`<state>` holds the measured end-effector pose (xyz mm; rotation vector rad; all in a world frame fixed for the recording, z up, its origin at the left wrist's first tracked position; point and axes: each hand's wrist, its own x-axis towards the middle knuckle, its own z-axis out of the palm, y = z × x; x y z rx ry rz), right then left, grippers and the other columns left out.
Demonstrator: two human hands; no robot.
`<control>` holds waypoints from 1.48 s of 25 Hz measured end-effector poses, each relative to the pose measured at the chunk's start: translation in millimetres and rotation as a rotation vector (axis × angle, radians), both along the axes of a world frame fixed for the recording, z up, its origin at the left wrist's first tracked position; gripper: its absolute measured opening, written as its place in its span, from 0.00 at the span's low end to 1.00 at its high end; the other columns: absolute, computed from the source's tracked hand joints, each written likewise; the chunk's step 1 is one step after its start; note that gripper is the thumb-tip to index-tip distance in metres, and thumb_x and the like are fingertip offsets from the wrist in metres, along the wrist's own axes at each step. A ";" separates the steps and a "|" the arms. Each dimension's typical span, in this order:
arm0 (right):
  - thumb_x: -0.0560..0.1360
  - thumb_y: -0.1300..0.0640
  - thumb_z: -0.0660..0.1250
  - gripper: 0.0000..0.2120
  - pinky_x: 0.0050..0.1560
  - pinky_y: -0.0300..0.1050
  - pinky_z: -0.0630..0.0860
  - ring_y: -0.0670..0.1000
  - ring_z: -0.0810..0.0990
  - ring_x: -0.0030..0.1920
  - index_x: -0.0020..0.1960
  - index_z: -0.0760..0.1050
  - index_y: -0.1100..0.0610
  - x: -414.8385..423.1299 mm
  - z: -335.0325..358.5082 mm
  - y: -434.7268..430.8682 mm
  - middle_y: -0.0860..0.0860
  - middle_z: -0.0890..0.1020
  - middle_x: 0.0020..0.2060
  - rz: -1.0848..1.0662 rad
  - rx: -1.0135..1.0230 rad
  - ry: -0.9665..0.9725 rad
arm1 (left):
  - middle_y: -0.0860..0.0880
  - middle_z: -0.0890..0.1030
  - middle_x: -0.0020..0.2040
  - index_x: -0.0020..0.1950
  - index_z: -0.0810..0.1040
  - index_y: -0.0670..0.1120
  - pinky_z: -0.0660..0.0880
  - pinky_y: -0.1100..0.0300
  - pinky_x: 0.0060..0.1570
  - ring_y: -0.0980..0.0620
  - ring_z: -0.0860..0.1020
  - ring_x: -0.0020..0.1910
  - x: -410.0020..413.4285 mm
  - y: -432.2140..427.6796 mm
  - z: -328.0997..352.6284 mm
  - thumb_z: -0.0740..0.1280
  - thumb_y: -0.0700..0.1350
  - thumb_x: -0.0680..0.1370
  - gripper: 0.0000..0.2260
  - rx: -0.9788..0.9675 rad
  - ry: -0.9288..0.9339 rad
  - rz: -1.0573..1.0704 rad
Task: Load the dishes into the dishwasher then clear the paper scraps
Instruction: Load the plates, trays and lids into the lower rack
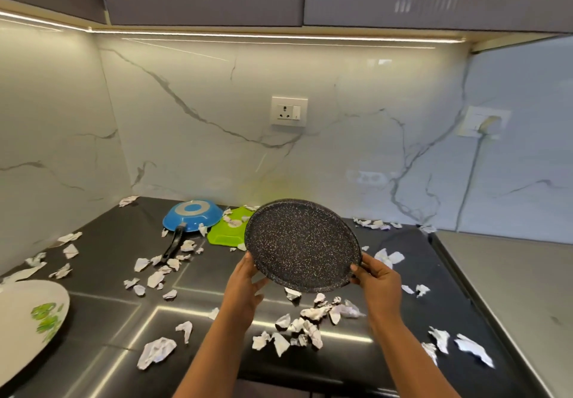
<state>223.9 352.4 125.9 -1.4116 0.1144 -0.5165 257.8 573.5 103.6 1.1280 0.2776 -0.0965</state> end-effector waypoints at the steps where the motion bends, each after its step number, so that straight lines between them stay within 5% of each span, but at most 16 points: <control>1: 0.71 0.76 0.64 0.18 0.37 0.33 0.79 0.39 0.81 0.34 0.56 0.77 0.60 -8.4 0.7 -10.1 0.42 0.84 0.33 -0.007 0.003 -0.003 | 0.50 0.76 0.60 0.68 0.69 0.53 0.60 0.42 0.65 0.47 0.76 0.52 -3.0 -10.9 0.1 0.56 0.58 0.80 0.19 0.000 -0.005 -0.005; 7: 0.71 0.76 0.63 0.15 0.36 0.33 0.78 0.40 0.81 0.34 0.50 0.80 0.60 -61.8 -2.1 -90.3 0.42 0.84 0.31 -0.124 0.025 0.018 | 0.47 0.77 0.62 0.66 0.71 0.52 0.70 0.56 0.47 0.46 0.77 0.47 -37.3 -98.5 5.2 0.59 0.53 0.80 0.15 -0.105 -0.026 -0.051; 14: 0.71 0.76 0.64 0.17 0.36 0.33 0.79 0.48 0.81 0.36 0.55 0.78 0.60 -132.6 -7.6 -170.2 0.46 0.84 0.34 -0.276 0.112 0.072 | 0.47 0.76 0.62 0.67 0.71 0.53 0.69 0.52 0.51 0.43 0.76 0.46 -79.5 -184.8 6.5 0.60 0.54 0.80 0.17 -0.076 0.003 -0.197; 22: 0.72 0.76 0.63 0.16 0.47 0.43 0.80 0.52 0.80 0.41 0.55 0.78 0.61 -224.4 -12.8 -249.2 0.51 0.82 0.41 -0.467 0.201 0.083 | 0.46 0.78 0.56 0.66 0.73 0.49 0.71 0.56 0.38 0.45 0.76 0.41 -135.8 -280.8 10.7 0.62 0.52 0.79 0.17 -0.022 -0.032 -0.384; 29: 0.73 0.72 0.65 0.13 0.46 0.40 0.79 0.47 0.80 0.41 0.55 0.79 0.61 -323.1 -43.1 -321.0 0.55 0.83 0.47 -0.753 0.300 0.157 | 0.44 0.80 0.59 0.63 0.75 0.50 0.74 0.48 0.55 0.39 0.78 0.56 -196.6 -381.8 -4.8 0.64 0.55 0.77 0.17 0.038 -0.022 -0.658; 33: 0.73 0.70 0.66 0.14 0.43 0.43 0.78 0.51 0.80 0.44 0.55 0.80 0.58 -375.5 -75.7 -351.4 0.56 0.83 0.51 -0.918 0.357 0.215 | 0.44 0.76 0.65 0.67 0.72 0.48 0.74 0.53 0.46 0.46 0.76 0.42 -229.8 -429.7 -27.4 0.67 0.52 0.76 0.21 0.048 0.058 -0.770; 37: 0.72 0.73 0.65 0.17 0.54 0.52 0.77 0.53 0.81 0.45 0.47 0.82 0.52 -421.2 -111.5 -363.4 0.49 0.85 0.42 -1.027 0.415 0.236 | 0.43 0.74 0.66 0.70 0.69 0.47 0.73 0.50 0.52 0.47 0.76 0.44 -260.6 -463.8 -59.6 0.68 0.51 0.75 0.25 0.101 0.144 -0.873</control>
